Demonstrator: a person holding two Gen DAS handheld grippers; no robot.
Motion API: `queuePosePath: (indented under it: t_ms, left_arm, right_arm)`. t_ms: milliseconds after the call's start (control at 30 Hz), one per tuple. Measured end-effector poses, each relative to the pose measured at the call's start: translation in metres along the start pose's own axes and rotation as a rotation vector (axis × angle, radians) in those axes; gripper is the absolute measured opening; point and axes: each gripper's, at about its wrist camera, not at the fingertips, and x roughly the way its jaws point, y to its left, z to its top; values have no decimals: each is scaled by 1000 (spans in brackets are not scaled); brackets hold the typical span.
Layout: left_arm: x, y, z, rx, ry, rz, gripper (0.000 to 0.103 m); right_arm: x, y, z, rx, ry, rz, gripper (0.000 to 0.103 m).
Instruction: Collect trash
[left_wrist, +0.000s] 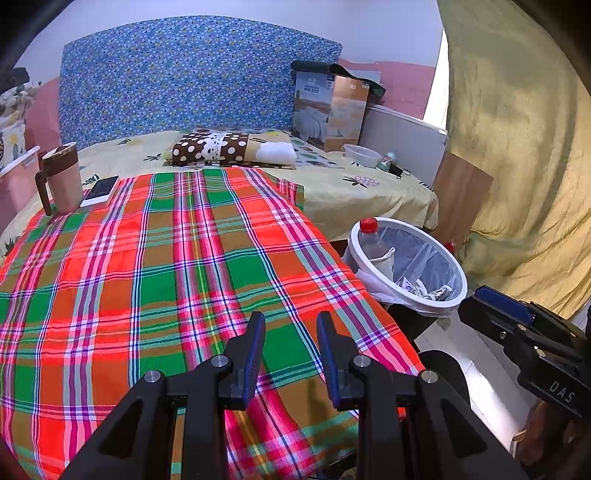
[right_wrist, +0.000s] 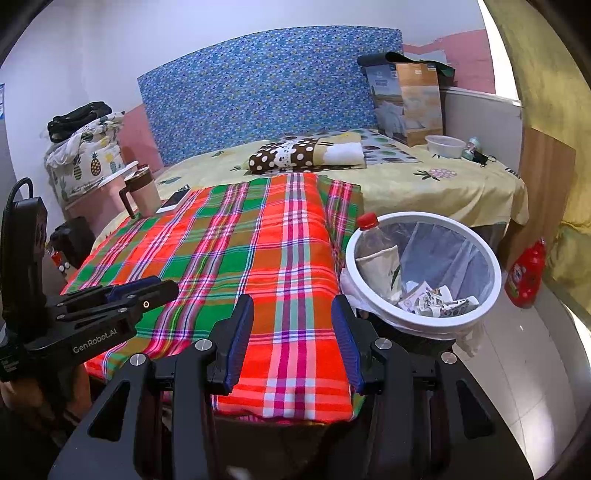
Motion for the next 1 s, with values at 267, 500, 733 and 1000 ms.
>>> queuePosePath:
  t_ms: [267,500,733,1000]
  left_arm:
    - [0,2,0,-4,3,3,29]
    - [1,4,-2,0,7,21,29]
    - [1,2,-4,10,9,22,29]
    - [1,0,-3,16,8,30,29]
  right_arm:
    - [0,1,0,0,0,1,46]
    - [1,3,-1,-1,3,3,46]
    - [2,3,0,-1,4,3,46]
    - [4,5,-3,-1,8,7,46]
